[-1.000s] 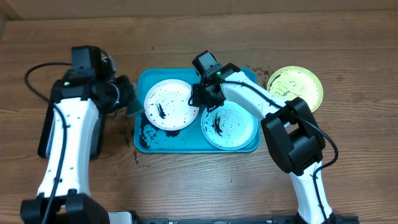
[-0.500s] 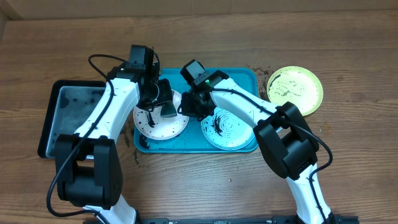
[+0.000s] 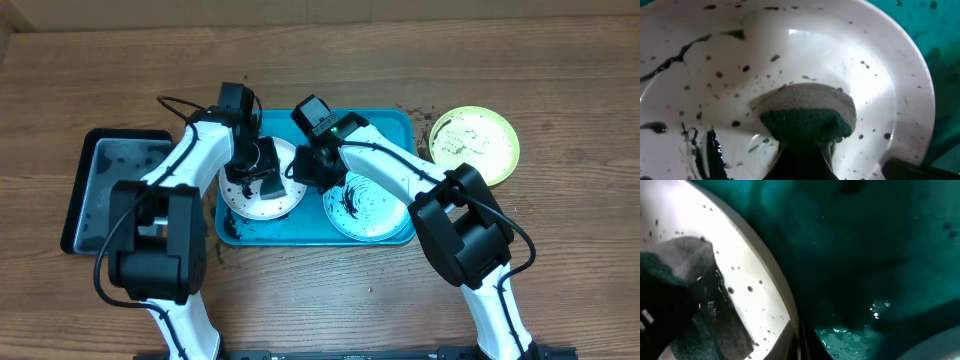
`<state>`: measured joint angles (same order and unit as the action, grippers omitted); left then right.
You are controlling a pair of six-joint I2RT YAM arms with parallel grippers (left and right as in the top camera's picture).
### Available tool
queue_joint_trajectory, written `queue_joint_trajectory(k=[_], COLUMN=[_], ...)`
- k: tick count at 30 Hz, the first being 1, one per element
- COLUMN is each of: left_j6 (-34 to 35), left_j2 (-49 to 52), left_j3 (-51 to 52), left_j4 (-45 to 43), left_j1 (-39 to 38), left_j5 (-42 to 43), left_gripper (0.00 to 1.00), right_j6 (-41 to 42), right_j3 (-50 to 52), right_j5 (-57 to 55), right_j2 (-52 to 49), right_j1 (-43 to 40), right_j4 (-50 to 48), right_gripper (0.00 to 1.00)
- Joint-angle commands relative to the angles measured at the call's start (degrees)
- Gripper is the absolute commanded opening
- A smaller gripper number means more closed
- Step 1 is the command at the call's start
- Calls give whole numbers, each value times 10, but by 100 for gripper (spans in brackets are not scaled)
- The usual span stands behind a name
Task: Clean dirty plates on tray and stack at the side
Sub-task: 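Scrub the white plate with the sponge in the left gripper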
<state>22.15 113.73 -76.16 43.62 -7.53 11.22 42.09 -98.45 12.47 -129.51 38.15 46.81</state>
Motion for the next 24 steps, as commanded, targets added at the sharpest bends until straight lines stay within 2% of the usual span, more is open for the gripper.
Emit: queue_joint_trajectory(k=[1,8,13,15,19,24], left_j6=[6,6,5,1,-25,-24], left_j2=[17,23,23,22,18,9], left_j3=[-1,-1,-1,-1,-10,-60], left_j4=[-5,-14,-2,1,2,41], left_j1=[-1,-1,0,0,0,0], left_j5=[-7,-44,-162,-184,-186,-177], left_gripper=[4,4,4,4,4,4], right_j6=[31,31,31,31,31,31], right_j3=[-2,-14,-15,-15,-15,-15], right_j5=[-64,-82,-90,-90,-91,-99], right_j2=[-7,-6,-5,-5,-5,-5], right_j1=[-12,-27,-34,-34,-34,-34], right_j4=[3,47,54,54,54,54], right_gripper=[4,4,4,4,4,4])
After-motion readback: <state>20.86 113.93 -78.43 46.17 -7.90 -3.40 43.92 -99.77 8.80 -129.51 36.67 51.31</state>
